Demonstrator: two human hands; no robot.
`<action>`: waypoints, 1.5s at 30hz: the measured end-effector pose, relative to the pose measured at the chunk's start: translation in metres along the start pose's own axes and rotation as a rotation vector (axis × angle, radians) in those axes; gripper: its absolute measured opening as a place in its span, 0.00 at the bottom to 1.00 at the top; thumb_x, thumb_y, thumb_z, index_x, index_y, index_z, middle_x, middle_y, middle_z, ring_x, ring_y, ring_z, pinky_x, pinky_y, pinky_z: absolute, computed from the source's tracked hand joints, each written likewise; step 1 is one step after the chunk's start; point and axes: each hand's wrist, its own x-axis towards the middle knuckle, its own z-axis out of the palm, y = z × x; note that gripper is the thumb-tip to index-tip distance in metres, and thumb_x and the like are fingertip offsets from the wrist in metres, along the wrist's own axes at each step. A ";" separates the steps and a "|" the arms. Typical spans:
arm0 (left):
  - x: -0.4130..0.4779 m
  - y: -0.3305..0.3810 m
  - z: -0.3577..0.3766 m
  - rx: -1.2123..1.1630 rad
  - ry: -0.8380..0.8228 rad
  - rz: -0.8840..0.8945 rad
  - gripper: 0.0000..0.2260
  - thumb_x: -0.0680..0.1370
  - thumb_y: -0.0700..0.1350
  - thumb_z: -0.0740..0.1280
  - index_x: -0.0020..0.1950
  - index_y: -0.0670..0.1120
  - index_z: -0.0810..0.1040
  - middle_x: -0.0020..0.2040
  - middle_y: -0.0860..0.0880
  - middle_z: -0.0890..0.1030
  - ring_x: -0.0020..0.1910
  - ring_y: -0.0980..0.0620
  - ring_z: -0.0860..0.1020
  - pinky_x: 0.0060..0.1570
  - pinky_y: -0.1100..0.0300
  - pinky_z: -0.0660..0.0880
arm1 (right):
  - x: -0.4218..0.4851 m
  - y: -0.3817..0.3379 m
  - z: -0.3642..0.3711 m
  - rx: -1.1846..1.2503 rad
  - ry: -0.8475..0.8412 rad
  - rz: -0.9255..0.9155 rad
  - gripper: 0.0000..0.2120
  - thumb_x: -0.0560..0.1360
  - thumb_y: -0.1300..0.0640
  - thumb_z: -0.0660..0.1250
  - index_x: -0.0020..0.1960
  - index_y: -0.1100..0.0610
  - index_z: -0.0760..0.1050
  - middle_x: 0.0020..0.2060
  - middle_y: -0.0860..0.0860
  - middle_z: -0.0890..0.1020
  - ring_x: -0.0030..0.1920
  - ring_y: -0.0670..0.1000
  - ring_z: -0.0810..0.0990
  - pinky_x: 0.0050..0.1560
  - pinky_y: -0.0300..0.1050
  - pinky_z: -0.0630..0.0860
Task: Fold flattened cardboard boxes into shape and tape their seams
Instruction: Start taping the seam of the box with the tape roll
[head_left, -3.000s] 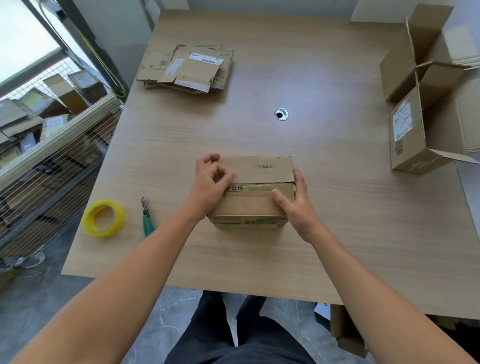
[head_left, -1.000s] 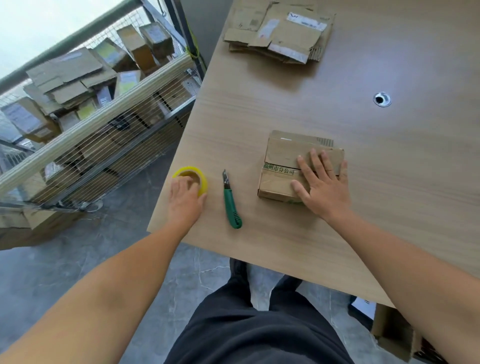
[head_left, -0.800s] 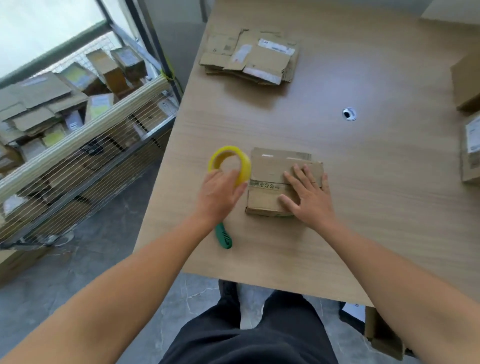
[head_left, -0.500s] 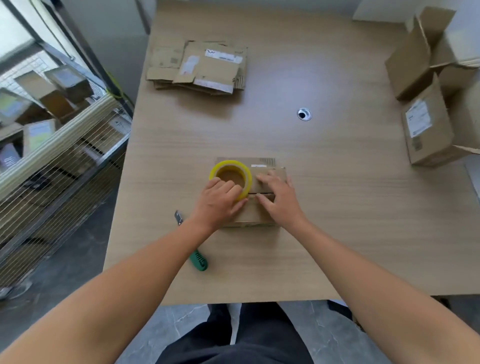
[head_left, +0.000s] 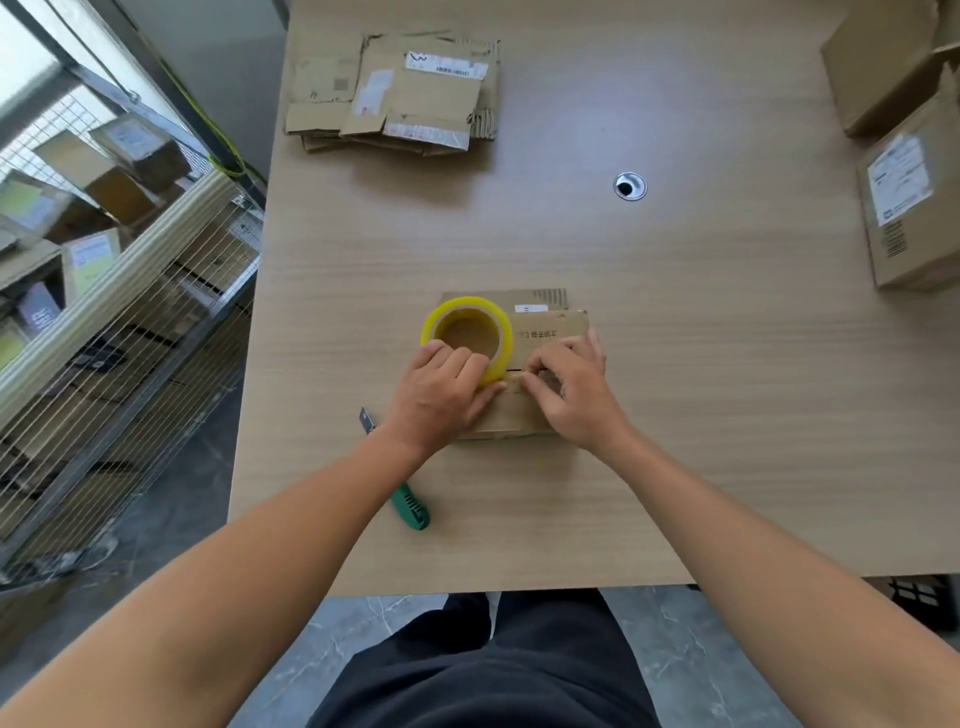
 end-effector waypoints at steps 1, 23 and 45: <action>-0.001 -0.003 -0.001 0.009 0.006 0.005 0.16 0.82 0.53 0.67 0.42 0.43 0.77 0.35 0.46 0.75 0.34 0.43 0.74 0.46 0.51 0.76 | -0.002 0.002 -0.006 0.058 -0.003 0.024 0.06 0.77 0.59 0.69 0.43 0.59 0.75 0.39 0.49 0.77 0.52 0.52 0.72 0.77 0.54 0.50; -0.008 -0.002 0.004 0.148 0.123 0.044 0.16 0.79 0.58 0.70 0.49 0.44 0.82 0.36 0.48 0.76 0.36 0.44 0.75 0.47 0.52 0.74 | -0.006 0.029 -0.045 0.776 0.064 0.837 0.14 0.76 0.69 0.64 0.36 0.56 0.67 0.34 0.54 0.72 0.36 0.51 0.73 0.46 0.46 0.76; -0.004 -0.001 0.005 0.113 0.043 0.072 0.15 0.80 0.56 0.68 0.51 0.44 0.81 0.38 0.48 0.76 0.40 0.43 0.75 0.53 0.49 0.72 | -0.003 0.031 -0.018 0.114 0.400 0.494 0.16 0.83 0.53 0.54 0.63 0.60 0.73 0.60 0.58 0.76 0.64 0.61 0.72 0.67 0.54 0.67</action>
